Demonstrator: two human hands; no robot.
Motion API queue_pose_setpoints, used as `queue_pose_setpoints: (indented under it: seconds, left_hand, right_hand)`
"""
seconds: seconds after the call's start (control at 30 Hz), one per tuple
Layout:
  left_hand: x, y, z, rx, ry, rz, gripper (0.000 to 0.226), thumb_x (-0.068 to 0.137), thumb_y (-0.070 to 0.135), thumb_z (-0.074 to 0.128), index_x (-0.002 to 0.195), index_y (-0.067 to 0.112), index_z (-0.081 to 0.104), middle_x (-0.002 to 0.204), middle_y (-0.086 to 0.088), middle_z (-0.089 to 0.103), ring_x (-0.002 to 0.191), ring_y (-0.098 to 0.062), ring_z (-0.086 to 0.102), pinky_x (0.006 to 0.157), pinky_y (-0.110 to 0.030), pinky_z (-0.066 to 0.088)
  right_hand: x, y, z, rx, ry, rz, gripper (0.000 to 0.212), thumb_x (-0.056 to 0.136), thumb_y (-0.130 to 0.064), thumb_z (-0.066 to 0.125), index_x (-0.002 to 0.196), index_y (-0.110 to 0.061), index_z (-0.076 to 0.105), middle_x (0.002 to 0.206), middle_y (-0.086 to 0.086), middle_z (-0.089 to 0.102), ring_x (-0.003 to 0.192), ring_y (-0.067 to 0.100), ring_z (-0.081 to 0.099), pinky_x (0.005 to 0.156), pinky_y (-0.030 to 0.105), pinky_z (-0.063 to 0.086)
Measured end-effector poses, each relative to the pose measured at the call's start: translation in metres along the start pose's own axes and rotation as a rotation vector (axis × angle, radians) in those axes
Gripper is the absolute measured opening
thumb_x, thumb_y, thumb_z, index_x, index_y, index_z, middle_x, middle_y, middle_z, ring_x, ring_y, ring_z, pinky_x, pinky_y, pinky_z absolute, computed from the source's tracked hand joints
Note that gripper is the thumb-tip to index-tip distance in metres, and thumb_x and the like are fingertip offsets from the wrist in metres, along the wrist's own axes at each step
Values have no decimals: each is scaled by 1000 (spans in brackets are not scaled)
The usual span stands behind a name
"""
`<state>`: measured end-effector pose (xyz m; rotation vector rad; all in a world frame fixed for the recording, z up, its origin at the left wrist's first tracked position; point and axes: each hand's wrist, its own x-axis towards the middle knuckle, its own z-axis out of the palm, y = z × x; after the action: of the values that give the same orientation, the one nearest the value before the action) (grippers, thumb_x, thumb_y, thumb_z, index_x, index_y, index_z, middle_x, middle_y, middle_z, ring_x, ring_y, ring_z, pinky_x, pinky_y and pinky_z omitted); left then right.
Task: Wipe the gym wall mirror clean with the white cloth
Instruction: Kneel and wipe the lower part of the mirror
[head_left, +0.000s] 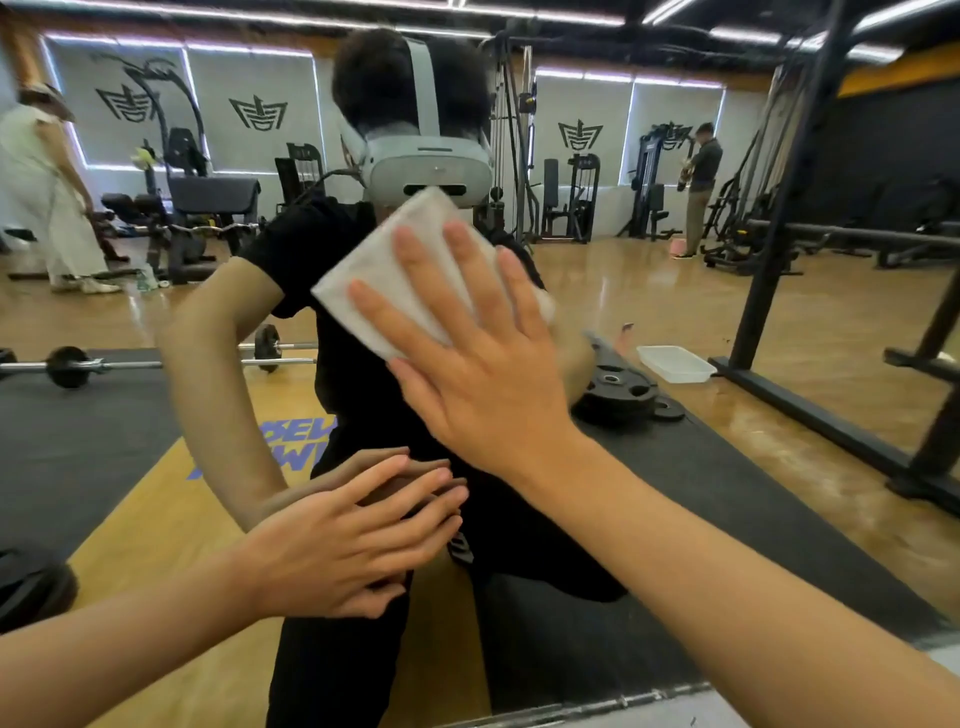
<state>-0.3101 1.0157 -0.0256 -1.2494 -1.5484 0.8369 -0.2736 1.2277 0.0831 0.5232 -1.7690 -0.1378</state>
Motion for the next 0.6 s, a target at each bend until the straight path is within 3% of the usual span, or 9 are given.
queue_pose_setpoints:
  seconds: [0.17, 0.3, 0.37, 0.5, 0.53, 0.6]
  left_hand:
    - [0, -1, 2, -6, -41, 6, 87, 96, 63, 49, 163, 9, 34, 173, -23, 18, 161, -41, 7, 130, -61, -6]
    - [2, 2, 5, 57, -32, 14, 88, 99, 63, 40, 166, 7, 26, 173, -28, 2, 161, -45, -4, 129, -63, -8]
    - [3, 2, 5, 66, -38, 13, 90, 99, 64, 40, 166, 6, 24, 172, -31, 4, 160, -48, -3, 128, -65, -9]
    - [4, -1, 0, 8, -5, 1, 100, 89, 68, 57, 159, 4, 29, 153, -18, 38, 143, -43, 34, 129, -63, -7]
    - [4, -1, -1, 11, 9, -11, 103, 89, 68, 58, 161, 2, 27, 153, -18, 39, 144, -44, 33, 129, -63, -6]
    - [2, -2, -2, 36, 25, -13, 105, 93, 66, 52, 166, 0, 15, 165, -26, 27, 157, -49, 13, 130, -62, -5]
  right_hand:
    - [-69, 79, -26, -104, -57, 269, 57, 112, -40, 34, 166, -27, 22, 172, 18, 14, 159, 45, 9, 130, 57, 7]
    - [-52, 45, -17, -49, -44, 522, 57, 113, -39, 24, 167, -21, 18, 173, 21, 6, 158, 51, 0, 127, 66, 6]
    - [-28, 5, -5, -18, -47, 425, 56, 113, -40, 27, 166, -25, 19, 173, 17, 5, 158, 49, -2, 126, 67, 8]
    - [-2, -46, 8, 14, -95, 242, 53, 113, -40, 32, 165, -31, 27, 174, 11, 13, 160, 44, 1, 128, 64, 7]
    - [-2, -45, 7, 27, -103, 196, 52, 113, -40, 33, 165, -32, 30, 174, 10, 16, 161, 43, 5, 128, 62, 9]
    - [-10, -22, 0, 35, -114, 35, 50, 113, -39, 35, 163, -34, 36, 173, 7, 23, 161, 38, 14, 129, 57, 13]
